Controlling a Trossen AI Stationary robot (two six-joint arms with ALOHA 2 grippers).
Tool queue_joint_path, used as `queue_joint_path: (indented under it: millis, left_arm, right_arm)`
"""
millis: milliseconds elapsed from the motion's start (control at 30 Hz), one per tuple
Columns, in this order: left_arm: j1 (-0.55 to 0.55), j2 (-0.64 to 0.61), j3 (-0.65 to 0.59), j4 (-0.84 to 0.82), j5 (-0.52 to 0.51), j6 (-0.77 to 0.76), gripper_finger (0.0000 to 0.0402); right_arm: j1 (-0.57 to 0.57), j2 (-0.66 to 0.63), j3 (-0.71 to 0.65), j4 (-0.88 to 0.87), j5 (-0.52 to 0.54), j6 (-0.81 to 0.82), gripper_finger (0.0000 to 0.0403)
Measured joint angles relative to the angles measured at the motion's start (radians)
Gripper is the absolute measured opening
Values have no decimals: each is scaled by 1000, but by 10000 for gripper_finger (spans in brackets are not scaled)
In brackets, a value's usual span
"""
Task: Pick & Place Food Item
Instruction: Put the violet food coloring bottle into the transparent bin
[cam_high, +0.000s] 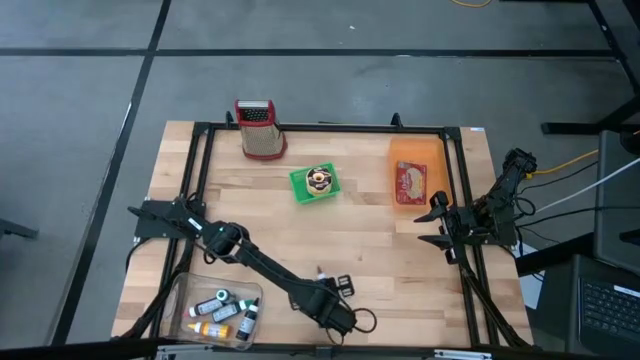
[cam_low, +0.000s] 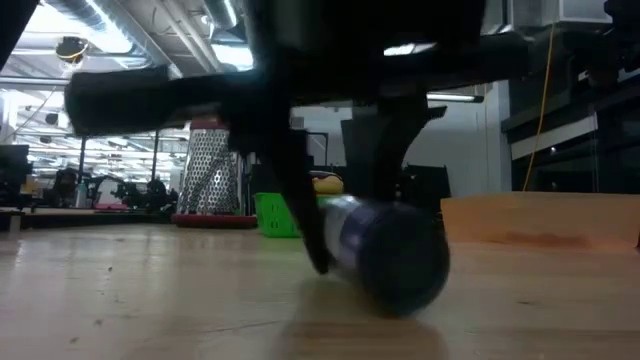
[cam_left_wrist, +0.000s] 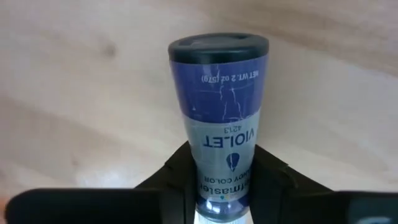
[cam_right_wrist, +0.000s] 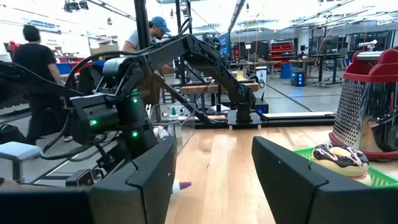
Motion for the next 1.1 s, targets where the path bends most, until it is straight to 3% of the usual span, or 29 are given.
queue_joint_path:
  millis: [200,300,533,833,1100]
  left_arm:
    - [9,-36,78,-86,101,-248,88]
    - [11,-115,70,-80,155,-358,88]
    - [-26,-320,70,-66,170,-601,84]
    - [-216,-460,70,-63,-2,-902,84]
    - [-417,-461,70,-188,-293,-1200,85]
  right_arm:
    - [0,0,0,0,0,1,213]
    - [0,0,0,0,0,1,213]
    - [0,0,0,0,-8,15,213]
    - [0,0,0,0,-8,16,213]
    - [0,0,0,0,-8,41,213]
